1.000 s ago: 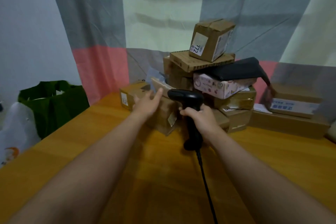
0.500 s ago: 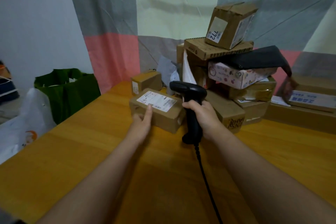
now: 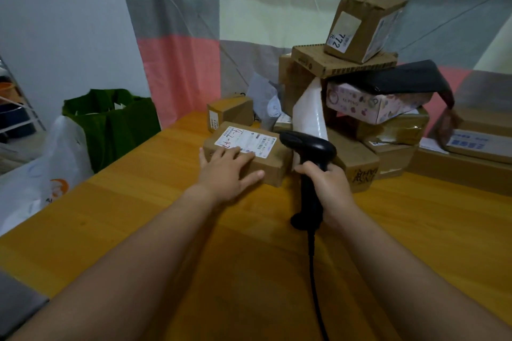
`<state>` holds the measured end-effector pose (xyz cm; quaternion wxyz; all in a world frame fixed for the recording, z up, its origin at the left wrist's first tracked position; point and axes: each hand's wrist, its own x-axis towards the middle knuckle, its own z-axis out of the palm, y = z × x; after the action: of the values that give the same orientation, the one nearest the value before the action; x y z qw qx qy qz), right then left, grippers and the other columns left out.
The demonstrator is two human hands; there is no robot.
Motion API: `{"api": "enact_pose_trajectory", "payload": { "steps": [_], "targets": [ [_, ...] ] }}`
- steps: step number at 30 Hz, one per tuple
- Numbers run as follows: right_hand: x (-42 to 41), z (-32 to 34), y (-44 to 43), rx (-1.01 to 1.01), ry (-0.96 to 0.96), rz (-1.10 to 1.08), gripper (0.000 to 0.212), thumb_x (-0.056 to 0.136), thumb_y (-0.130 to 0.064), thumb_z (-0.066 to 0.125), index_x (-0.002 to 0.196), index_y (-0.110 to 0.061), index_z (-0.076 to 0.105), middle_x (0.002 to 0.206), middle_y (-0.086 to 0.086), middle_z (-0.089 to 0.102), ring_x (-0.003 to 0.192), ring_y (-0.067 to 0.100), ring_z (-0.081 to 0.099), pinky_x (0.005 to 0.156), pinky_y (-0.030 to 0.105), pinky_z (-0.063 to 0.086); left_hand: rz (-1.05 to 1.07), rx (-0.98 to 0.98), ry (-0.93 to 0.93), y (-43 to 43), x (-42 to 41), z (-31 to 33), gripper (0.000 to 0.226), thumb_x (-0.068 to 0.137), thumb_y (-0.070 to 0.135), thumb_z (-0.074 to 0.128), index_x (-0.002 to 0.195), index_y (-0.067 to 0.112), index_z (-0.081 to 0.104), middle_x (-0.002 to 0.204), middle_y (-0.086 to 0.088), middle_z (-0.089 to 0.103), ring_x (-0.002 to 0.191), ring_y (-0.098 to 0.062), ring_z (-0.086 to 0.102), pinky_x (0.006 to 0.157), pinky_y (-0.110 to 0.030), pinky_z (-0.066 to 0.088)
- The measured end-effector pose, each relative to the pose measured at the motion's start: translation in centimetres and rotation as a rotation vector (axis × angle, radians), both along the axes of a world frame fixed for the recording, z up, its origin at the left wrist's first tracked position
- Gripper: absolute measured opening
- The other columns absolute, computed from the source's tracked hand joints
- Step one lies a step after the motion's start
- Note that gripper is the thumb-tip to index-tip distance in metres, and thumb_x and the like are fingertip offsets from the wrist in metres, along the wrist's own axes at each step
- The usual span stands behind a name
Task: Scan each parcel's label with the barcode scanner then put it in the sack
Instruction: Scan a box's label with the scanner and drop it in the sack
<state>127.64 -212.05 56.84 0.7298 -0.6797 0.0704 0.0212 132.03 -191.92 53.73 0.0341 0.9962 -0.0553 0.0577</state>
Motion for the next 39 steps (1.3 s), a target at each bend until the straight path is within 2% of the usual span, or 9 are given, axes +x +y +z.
{"api": "enact_pose_trajectory", "payload": {
  "steps": [4,8,15,19,22,26,30,34,39],
  "targets": [
    [-1.8,0.1,-2.2,0.111,0.001,-0.11,0.01,0.084,-0.015,0.066,0.092,-0.014,0.06,0.08,0.004,0.058,0.077,0.022,0.058,0.068,0.033,0.045,-0.052,0.034,0.002,1.0,-1.4,0.8,0.07,0.085,0.076,0.018,0.143,0.041,0.032,0.153,0.002,0.031,0.141,-0.025,0.026,0.113,-0.062,-0.002],
    [-1.8,0.7,-1.9,0.184,0.03,-0.124,0.021,0.084,-0.015,0.067,0.104,-0.01,0.062,0.089,0.006,0.062,0.085,0.024,0.061,0.078,0.036,0.05,0.085,-0.133,0.053,2.0,0.7,1.5,0.053,0.095,0.063,0.025,0.136,0.033,0.04,0.141,-0.013,0.034,0.134,-0.033,0.029,0.113,-0.053,0.02],
    [1.3,0.9,3.7,-0.046,0.055,0.065,0.031,0.085,-0.021,0.067,0.113,-0.013,0.059,0.097,0.002,0.06,0.084,0.014,0.055,0.061,0.027,0.038,0.231,-0.448,0.059,3.4,7.1,1.1,0.034,0.093,0.049,0.051,0.108,0.019,0.054,0.129,-0.018,0.048,0.12,-0.034,0.04,0.102,-0.045,0.036],
    [2.5,-0.7,4.7,-0.181,-0.036,0.055,0.026,0.085,-0.02,0.066,0.109,-0.02,0.056,0.092,-0.004,0.055,0.086,0.009,0.053,0.062,0.022,0.037,0.318,-0.706,0.064,5.1,7.7,0.2,0.078,0.081,0.049,0.07,0.141,0.016,0.033,0.143,-0.01,0.044,0.129,-0.034,0.04,0.106,-0.049,0.038],
    [1.7,-1.0,4.4,-0.281,-0.11,0.1,0.021,0.086,-0.017,0.065,0.103,-0.024,0.054,0.085,-0.008,0.054,0.077,0.003,0.052,0.058,0.017,0.037,0.311,-0.824,0.121,5.5,5.5,-0.3,0.094,0.076,0.054,0.073,0.15,0.021,0.024,0.149,-0.009,0.038,0.132,-0.035,0.039,0.107,-0.051,0.037],
    [-1.9,-0.2,1.8,-0.384,-0.081,0.191,0.013,0.087,-0.018,0.065,0.085,-0.026,0.054,0.08,-0.003,0.054,0.069,0.006,0.051,0.059,0.02,0.04,0.291,-0.833,0.073,3.8,-1.7,-0.7,0.088,0.08,0.051,0.07,0.15,0.023,0.026,0.147,-0.011,0.036,0.128,-0.03,0.042,0.107,-0.047,0.039],
    [-7.3,1.0,-2.1,-0.432,-0.058,0.165,0.014,0.087,-0.02,0.066,0.084,-0.025,0.054,0.083,-0.003,0.057,0.077,0.009,0.055,0.063,0.022,0.042,0.259,-0.823,0.058,-0.1,-10.1,-0.6,0.081,0.083,0.045,0.068,0.148,0.017,0.028,0.141,-0.009,0.033,0.126,-0.025,0.041,0.103,-0.036,0.036],
    [-12.6,0.8,-4.5,-0.367,0.009,0.146,0.013,0.085,-0.017,0.067,0.093,-0.019,0.057,0.087,0.006,0.064,0.081,0.03,0.07,0.063,0.031,0.053,0.238,-0.807,-0.023,-4.2,-16.5,-0.7,0.078,0.086,0.046,0.064,0.146,0.011,0.028,0.138,-0.005,0.033,0.125,-0.021,0.041,0.096,-0.029,0.035],
    [-17.2,1.1,-7.2,-0.425,0.003,0.115,0.01,0.087,-0.022,0.066,0.088,-0.02,0.057,0.085,0.003,0.059,0.081,0.024,0.066,0.068,0.033,0.05,0.246,-0.751,-0.011,-6.8,-20.6,-0.9,0.078,0.086,0.052,0.061,0.147,0.014,0.029,0.135,-0.008,0.034,0.127,-0.026,0.039,0.102,-0.034,0.034]
  ]
}}
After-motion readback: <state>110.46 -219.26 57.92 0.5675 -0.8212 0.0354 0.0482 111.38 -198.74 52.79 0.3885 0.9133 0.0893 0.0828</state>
